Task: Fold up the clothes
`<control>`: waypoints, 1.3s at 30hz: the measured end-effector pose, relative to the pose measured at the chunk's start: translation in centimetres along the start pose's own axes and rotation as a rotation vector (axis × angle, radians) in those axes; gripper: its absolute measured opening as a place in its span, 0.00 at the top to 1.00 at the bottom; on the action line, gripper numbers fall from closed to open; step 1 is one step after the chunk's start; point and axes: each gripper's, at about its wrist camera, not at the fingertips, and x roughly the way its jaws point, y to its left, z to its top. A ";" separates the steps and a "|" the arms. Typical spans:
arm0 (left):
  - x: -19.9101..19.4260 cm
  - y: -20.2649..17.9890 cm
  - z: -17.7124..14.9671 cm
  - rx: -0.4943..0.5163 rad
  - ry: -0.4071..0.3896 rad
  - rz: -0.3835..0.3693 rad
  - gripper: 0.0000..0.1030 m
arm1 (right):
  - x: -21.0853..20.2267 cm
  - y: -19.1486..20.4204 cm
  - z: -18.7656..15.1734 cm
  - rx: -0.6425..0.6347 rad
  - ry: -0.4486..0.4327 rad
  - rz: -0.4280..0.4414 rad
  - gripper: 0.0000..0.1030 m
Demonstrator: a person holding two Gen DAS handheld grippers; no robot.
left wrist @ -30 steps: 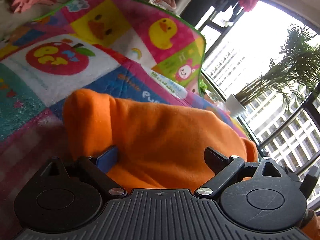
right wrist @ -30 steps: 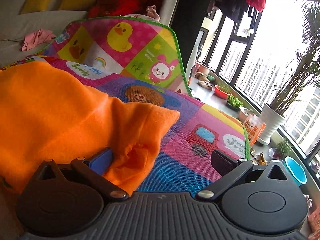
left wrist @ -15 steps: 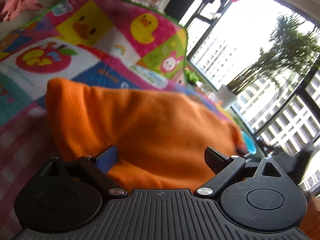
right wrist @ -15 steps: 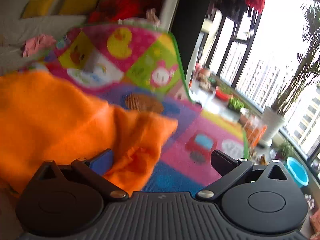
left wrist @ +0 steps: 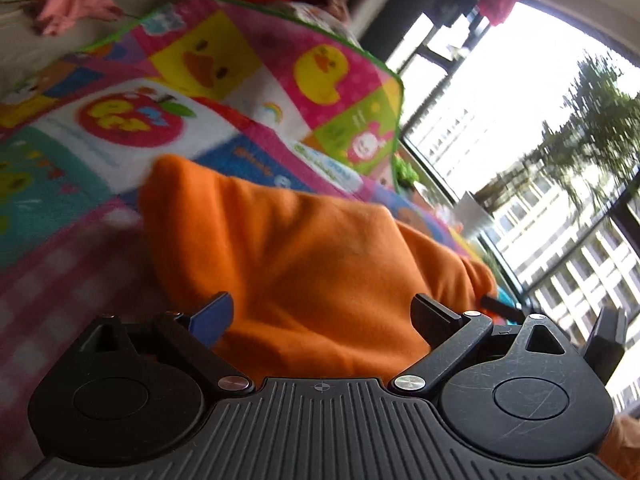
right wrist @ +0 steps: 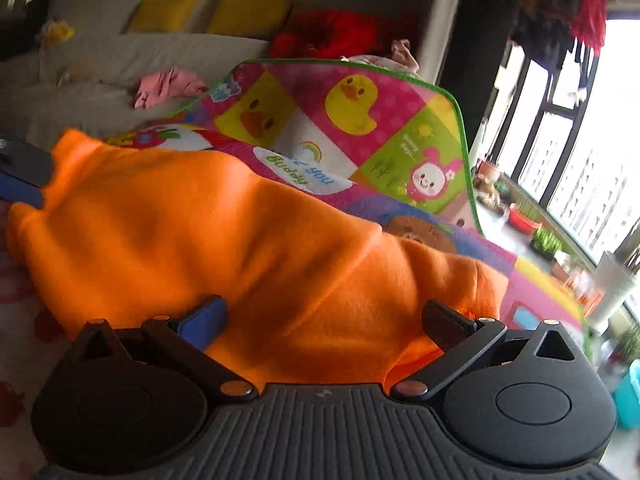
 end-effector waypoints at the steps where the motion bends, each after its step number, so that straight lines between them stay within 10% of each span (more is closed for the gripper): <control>1: -0.6 0.4 0.0 -0.020 -0.011 0.005 0.05 | 0.0 0.0 -0.1 0.005 -0.005 0.002 0.00; 12: 0.2 4.1 -1.0 -0.225 0.025 -0.051 0.20 | -0.4 -0.1 -0.6 0.036 -0.023 0.008 0.00; 32: 1.6 2.2 -0.7 -0.092 0.020 0.033 0.39 | -2.4 1.7 0.0 -0.044 -0.093 -0.054 0.00; 39: 1.5 2.8 -0.8 -0.095 0.019 0.010 0.42 | -5.4 4.6 2.0 -0.110 -0.155 0.091 0.00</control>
